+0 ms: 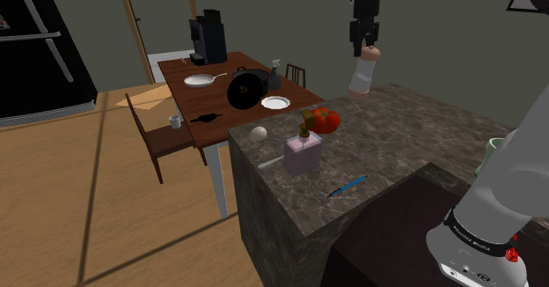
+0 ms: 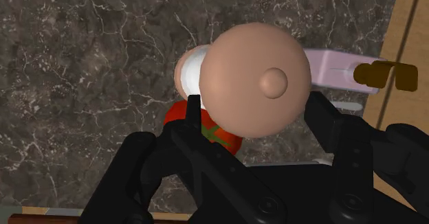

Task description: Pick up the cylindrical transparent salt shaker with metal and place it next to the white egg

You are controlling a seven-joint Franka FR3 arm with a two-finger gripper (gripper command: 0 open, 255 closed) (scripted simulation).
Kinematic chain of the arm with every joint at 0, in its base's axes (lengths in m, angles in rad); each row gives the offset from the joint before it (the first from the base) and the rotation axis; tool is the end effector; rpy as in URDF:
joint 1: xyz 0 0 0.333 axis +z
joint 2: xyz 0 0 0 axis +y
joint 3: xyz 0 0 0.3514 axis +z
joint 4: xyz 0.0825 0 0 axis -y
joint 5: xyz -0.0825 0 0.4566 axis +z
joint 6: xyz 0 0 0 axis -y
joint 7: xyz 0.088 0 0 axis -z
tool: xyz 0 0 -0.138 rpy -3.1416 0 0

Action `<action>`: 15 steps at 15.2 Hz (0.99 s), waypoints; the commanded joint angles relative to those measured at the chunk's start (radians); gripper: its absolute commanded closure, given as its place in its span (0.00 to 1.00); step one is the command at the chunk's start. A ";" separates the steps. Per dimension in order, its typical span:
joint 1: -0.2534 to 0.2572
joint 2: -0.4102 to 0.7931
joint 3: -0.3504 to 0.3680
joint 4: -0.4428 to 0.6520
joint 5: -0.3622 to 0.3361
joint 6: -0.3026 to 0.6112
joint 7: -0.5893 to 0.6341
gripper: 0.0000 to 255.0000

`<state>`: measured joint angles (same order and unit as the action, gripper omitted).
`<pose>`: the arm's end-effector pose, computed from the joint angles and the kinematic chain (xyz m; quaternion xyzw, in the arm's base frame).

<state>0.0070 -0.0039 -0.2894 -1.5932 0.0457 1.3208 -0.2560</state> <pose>0.5661 -0.1572 0.6024 -0.9907 0.0104 0.1229 0.0580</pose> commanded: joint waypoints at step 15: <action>0.088 0.462 0.099 0.463 0.140 0.008 0.213 1.00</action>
<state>0.0906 0.4282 -0.1962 -1.1719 0.1789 1.3384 -0.0584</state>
